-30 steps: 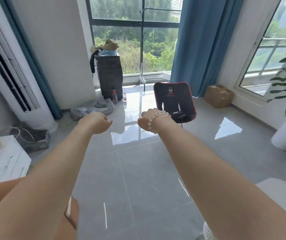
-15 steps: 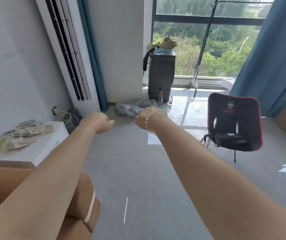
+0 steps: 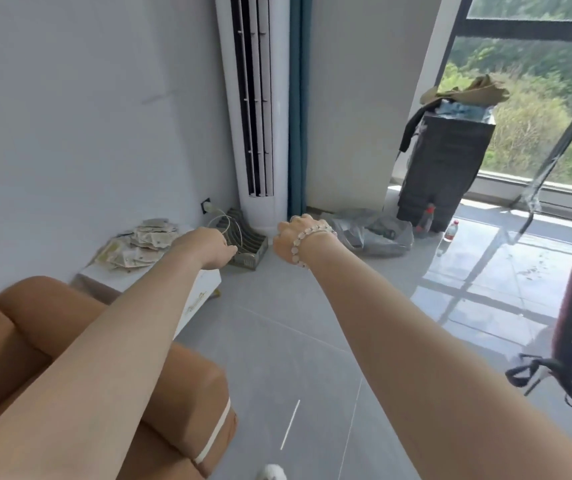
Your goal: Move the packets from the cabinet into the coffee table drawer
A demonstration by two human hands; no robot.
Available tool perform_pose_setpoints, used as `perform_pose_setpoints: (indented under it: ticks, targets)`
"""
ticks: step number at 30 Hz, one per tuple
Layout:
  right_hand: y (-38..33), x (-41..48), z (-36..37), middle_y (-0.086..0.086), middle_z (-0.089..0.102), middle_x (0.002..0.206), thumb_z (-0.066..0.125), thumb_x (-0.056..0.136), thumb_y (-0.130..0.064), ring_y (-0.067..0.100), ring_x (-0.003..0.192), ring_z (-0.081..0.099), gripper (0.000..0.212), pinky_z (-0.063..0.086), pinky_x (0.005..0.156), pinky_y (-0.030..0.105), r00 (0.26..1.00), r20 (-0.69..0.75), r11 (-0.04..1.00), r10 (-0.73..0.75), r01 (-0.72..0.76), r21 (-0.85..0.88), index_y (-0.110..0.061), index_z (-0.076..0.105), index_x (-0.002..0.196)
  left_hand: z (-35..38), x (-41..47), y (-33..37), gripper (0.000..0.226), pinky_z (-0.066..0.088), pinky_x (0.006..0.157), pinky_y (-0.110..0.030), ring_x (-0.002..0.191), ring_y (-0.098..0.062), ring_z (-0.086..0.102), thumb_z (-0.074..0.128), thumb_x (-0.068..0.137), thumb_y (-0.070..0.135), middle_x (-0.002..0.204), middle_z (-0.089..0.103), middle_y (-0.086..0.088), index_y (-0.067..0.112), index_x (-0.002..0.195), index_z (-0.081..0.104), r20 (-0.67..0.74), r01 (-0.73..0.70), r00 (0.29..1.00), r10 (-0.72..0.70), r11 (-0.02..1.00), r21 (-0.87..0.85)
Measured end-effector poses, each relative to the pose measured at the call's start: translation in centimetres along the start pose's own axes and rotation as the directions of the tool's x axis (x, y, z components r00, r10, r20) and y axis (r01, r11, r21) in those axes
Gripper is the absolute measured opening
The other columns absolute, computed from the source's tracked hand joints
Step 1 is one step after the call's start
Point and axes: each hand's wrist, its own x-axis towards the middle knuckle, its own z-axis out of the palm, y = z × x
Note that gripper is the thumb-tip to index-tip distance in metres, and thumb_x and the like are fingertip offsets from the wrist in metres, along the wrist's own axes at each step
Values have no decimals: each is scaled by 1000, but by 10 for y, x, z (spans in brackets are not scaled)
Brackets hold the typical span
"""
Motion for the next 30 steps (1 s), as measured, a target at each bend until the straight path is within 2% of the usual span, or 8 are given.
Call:
perform_pose_setpoints:
  ticks: [5, 8, 11, 13, 15, 18, 26, 30]
  targets:
    - [-15, 71, 0, 8, 54, 126, 36, 94, -21, 28, 116, 49, 36, 38, 82, 39, 998, 16, 998, -66, 66, 8, -13, 55, 123, -6, 60, -24, 44, 46, 91, -42, 108, -36, 57, 37, 96, 35, 116, 60, -21, 0, 110, 61, -35, 37, 999, -37, 999, 1]
    - [-24, 120, -6, 6, 57, 117, 40, 93, -20, 26, 109, 51, 28, 40, 78, 37, 994, 24, 994, -103, 102, 40, -14, 59, 112, -16, 103, -34, 44, 44, 93, -34, 115, -31, 53, 35, 97, 39, 127, 58, -12, 13, 120, 62, -50, 86, 995, -83, 994, 63]
    - [-23, 169, -20, 3, 60, 100, 41, 94, -19, 19, 79, 50, 18, 46, 72, 30, 991, -6, 990, -137, 137, 33, -15, 59, 93, -28, 143, -41, 45, 42, 91, -33, 119, -30, 51, 34, 99, 40, 131, 54, -10, 14, 125, 59, -61, 137, 989, -133, 988, 70]
    - [-18, 200, -28, 1, 63, 94, 43, 94, -17, 11, 61, 44, 20, 39, 54, 23, 990, -32, 989, -136, 137, 54, -15, 62, 102, -37, 170, -51, 47, 42, 90, -33, 117, -30, 52, 33, 99, 42, 128, 56, -11, 10, 121, 60, -74, 164, 984, -159, 984, 65]
    - [-18, 229, -32, 3, 63, 108, 42, 96, -18, 11, 71, 53, 26, 40, 55, 25, 988, -27, 986, -152, 154, 65, -17, 59, 116, -45, 195, -62, 47, 42, 92, -35, 115, -30, 53, 34, 99, 44, 127, 57, -11, 10, 119, 60, -77, 199, 978, -194, 978, 58]
    - [-23, 262, -32, 8, 55, 120, 41, 97, -19, 23, 110, 51, 36, 48, 85, 38, 984, 20, 984, -175, 173, 48, -19, 44, 133, -51, 227, -74, 50, 42, 94, -35, 120, -30, 51, 36, 97, 47, 133, 54, -8, 15, 129, 56, -55, 233, 972, -230, 971, 58]
    - [-40, 356, -29, 7, 54, 124, 39, 96, -18, 27, 116, 50, 34, 44, 91, 35, 963, 42, 964, -267, 267, 5, -11, 55, 124, -50, 298, -87, 51, 42, 90, -33, 117, -27, 52, 34, 97, 50, 130, 55, -7, 16, 129, 56, -13, 288, 957, -288, 956, 53]
    - [-55, 413, -30, 11, 47, 129, 43, 95, -22, 30, 118, 47, 37, 46, 94, 47, 940, 70, 940, -334, 337, -41, -14, 48, 130, -58, 332, -102, 46, 42, 87, -31, 112, -28, 54, 35, 97, 42, 126, 57, -8, 12, 123, 57, -25, 378, 926, -377, 925, 25]
